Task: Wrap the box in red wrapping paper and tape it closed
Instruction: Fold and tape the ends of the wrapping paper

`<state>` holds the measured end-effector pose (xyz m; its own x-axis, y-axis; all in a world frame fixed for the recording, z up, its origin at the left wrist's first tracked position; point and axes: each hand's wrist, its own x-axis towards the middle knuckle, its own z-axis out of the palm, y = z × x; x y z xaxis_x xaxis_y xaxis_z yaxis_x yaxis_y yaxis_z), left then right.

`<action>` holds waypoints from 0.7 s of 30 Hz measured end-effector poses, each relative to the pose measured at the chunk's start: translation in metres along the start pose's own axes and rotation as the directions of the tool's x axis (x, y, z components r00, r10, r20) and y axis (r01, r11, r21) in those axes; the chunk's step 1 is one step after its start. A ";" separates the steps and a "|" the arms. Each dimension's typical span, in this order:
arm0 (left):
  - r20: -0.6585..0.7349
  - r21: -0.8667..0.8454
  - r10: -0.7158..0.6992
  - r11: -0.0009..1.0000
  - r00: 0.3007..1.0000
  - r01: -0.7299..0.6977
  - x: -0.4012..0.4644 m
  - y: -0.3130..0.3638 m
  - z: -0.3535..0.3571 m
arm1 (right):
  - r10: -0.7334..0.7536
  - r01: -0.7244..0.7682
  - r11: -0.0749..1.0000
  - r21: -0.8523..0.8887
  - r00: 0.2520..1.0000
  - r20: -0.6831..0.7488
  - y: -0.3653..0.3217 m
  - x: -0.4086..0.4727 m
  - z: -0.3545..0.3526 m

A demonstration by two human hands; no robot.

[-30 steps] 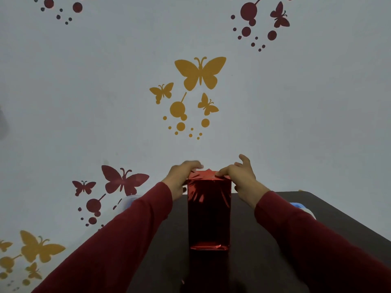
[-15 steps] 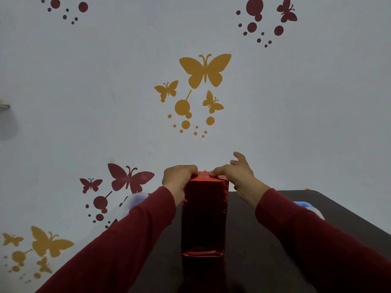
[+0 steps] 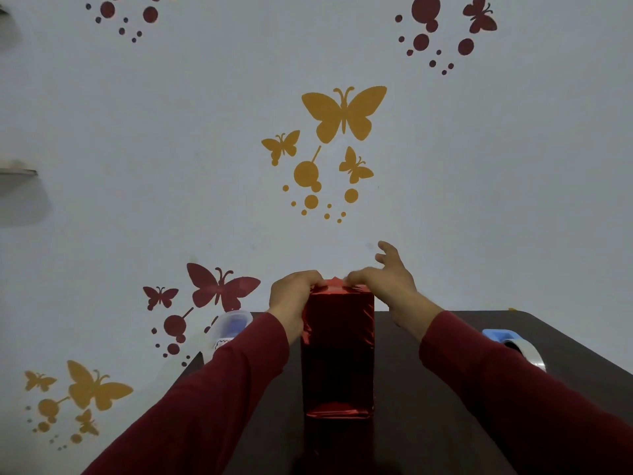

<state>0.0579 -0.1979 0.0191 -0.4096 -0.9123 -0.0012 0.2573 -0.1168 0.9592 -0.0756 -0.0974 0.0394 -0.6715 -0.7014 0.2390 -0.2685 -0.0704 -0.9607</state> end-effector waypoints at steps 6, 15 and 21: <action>0.075 -0.017 -0.053 0.998 0.996 0.055 -0.005 -0.001 -0.003 | 0.041 -0.043 0.998 0.041 0.999 0.032 0.002 0.002 -0.002; -0.015 -0.052 -0.062 0.997 0.998 0.061 -0.014 -0.001 0.000 | -0.155 0.153 0.987 -0.050 0.988 -0.027 -0.024 -0.009 -0.017; -0.011 -0.049 -0.062 0.997 0.998 0.062 -0.016 0.000 -0.001 | -0.056 0.095 0.979 -0.183 0.977 0.207 -0.048 0.004 -0.020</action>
<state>0.0652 -0.1831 0.0188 -0.4151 -0.9075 -0.0642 0.2745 -0.1922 0.9422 -0.0793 -0.0829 0.0895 -0.4980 -0.8277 0.2585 -0.4528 -0.0060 -0.8916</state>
